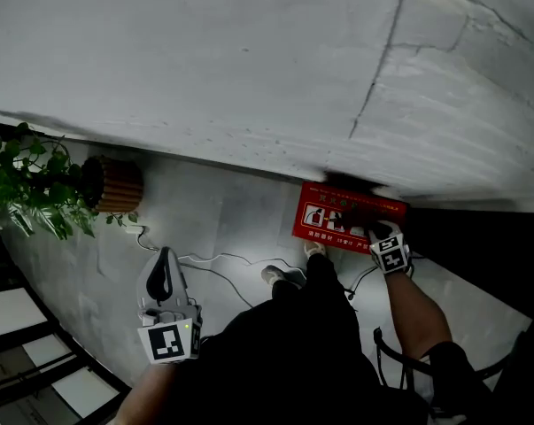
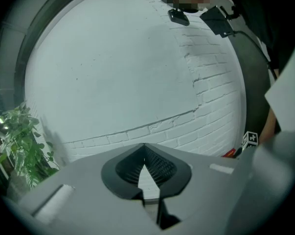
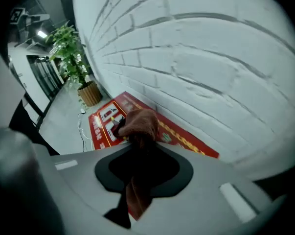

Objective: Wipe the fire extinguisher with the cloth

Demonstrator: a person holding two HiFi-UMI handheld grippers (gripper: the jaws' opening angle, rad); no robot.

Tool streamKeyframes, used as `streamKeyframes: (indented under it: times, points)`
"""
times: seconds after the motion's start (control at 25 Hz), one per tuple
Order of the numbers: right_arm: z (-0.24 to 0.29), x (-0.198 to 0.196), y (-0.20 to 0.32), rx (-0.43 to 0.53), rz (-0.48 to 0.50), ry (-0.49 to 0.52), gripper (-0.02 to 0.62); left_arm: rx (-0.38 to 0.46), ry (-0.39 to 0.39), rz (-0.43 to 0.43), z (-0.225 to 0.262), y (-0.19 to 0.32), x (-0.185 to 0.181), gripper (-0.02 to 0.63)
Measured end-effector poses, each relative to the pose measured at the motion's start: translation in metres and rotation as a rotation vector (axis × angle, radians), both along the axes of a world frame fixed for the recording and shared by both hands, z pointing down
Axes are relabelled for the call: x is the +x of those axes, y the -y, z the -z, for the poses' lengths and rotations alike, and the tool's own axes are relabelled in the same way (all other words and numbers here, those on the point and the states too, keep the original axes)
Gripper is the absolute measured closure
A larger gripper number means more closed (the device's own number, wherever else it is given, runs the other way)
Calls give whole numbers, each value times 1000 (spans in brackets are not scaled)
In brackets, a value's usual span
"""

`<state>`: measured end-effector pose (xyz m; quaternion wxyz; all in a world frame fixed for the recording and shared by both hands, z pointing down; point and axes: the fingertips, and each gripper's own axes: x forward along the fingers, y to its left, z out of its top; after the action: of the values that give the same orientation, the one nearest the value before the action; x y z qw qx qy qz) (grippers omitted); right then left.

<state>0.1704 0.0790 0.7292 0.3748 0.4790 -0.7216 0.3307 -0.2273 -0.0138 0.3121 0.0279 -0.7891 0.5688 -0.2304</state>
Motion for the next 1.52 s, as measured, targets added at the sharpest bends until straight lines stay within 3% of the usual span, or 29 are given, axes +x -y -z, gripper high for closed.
streamKeyframes:
  times: [0.12,0.24,0.36,0.44,0.64,1.0,1.16,1.28,1.4,1.52]
  points:
    - [-7,-37,35,23,14,47,532,14,11,22,7,-5,-11,606]
    - [-13,-56,54,-21,23,56,526,23,20,59,11,-12,-29,606]
    - [-15,-69,55,-72,27,98,476,26,12,79,12,-13,-41,606]
    - [-5,-71,55,-45,14,124,451,20,-4,66,10,-12,-40,606]
    - [35,-65,49,77,-38,131,424,6,-46,-7,-1,3,-27,606]
    - [163,-48,26,416,-263,105,407,32,-179,-307,-5,43,60,606]
    - [246,-34,17,633,-360,6,418,73,-243,-431,6,59,104,606]
    - [300,-25,10,806,-391,-97,496,122,-290,-491,27,58,123,606]
    - [328,-10,-4,860,-414,-164,515,191,-320,-593,43,51,152,606]
    - [342,0,-15,865,-462,-184,517,194,-327,-636,35,55,176,606]
